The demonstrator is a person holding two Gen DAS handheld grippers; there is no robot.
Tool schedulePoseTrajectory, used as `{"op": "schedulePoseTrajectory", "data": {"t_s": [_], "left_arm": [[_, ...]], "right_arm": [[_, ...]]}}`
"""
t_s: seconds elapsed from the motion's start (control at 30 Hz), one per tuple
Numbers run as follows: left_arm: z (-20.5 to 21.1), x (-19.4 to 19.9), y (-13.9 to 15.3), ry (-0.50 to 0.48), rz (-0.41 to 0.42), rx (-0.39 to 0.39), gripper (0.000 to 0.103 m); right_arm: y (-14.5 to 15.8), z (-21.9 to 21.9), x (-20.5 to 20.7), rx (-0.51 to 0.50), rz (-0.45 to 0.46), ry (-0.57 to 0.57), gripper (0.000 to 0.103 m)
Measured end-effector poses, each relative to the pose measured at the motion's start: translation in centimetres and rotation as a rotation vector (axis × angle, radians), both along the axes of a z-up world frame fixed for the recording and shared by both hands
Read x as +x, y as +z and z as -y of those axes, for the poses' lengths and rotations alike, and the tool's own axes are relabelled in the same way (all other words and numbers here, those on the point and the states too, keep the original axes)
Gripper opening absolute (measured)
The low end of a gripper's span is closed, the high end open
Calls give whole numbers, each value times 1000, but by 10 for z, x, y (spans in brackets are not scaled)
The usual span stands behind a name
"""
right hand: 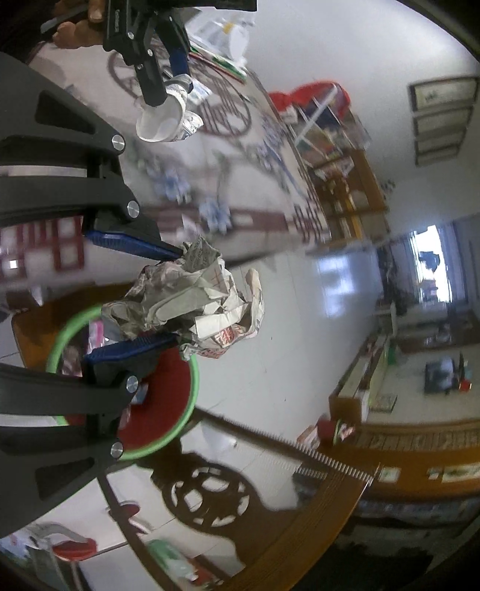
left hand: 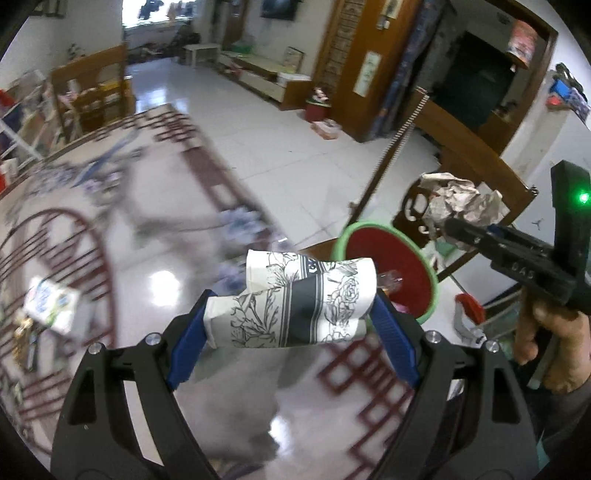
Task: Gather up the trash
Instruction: 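Carry the paper cup and crumpled paper over the red bin and open both tools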
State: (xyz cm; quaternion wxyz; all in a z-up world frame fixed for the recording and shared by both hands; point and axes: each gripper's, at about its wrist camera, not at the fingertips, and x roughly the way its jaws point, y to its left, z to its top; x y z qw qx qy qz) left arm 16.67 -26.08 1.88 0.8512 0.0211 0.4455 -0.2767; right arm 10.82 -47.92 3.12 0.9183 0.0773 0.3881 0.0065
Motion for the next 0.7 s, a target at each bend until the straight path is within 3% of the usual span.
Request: {"op": "schedulePoseTrajectory", "data": {"t_s": [0.33, 0.5, 0.6, 0.7], "left_arm": [[110, 5, -19, -190, -20, -1, 81], [146, -2, -34, -274, -16, 32, 81], [161, -3, -45, -303, -25, 47, 81], [170, 0, -55, -309, -42, 58, 81]], "right_arm": [[-24, 84, 1, 58, -40, -129, 39], [-47, 106, 1, 129, -85, -164, 39], [-43, 106, 3, 82, -74, -174, 39], [-40, 108, 6, 97, -67, -172, 39]]}}
